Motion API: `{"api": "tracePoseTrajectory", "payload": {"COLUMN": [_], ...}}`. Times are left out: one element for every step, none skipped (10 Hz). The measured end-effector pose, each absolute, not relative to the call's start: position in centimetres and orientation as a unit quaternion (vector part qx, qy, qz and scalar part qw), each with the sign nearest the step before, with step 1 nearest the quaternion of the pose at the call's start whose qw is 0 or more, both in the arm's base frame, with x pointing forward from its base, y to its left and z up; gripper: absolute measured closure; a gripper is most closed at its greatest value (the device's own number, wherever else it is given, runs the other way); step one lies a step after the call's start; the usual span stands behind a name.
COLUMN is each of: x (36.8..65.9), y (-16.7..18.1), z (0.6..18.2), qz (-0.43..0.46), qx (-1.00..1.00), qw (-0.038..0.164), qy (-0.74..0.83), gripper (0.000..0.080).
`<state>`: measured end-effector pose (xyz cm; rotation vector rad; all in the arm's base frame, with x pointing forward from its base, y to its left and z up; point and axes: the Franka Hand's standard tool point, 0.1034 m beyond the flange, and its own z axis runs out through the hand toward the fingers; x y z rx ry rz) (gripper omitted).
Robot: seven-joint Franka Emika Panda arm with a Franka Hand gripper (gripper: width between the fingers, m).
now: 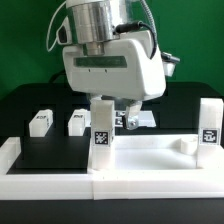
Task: Assemble desk
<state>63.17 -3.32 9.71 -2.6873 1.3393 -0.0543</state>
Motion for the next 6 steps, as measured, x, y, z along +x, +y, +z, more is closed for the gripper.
{"api": "tracePoseTrajectory", "payload": {"x": [63.23,63.60,63.96,63.85,63.85,63.85], "y": [-4.31,-5.09,-4.96,-4.88,-4.93,-4.93], "z": [9.78,9.96,10.02,9.90,9.90,9.87], "qz": [-0.032,-0.051,-0.069,-0.066,-0.066,-0.066], "qx": [-0.941,-0.966,-0.974,-0.973,-0.970,-0.968], "qw": [0.054,0.040,0.029,0.031,0.032,0.032], "qy": [0.333,0.252,0.212,0.220,0.233,0.239], "gripper": [0.0151,0.0151,0.0151,0.0151,0.0288,0.0288]}}
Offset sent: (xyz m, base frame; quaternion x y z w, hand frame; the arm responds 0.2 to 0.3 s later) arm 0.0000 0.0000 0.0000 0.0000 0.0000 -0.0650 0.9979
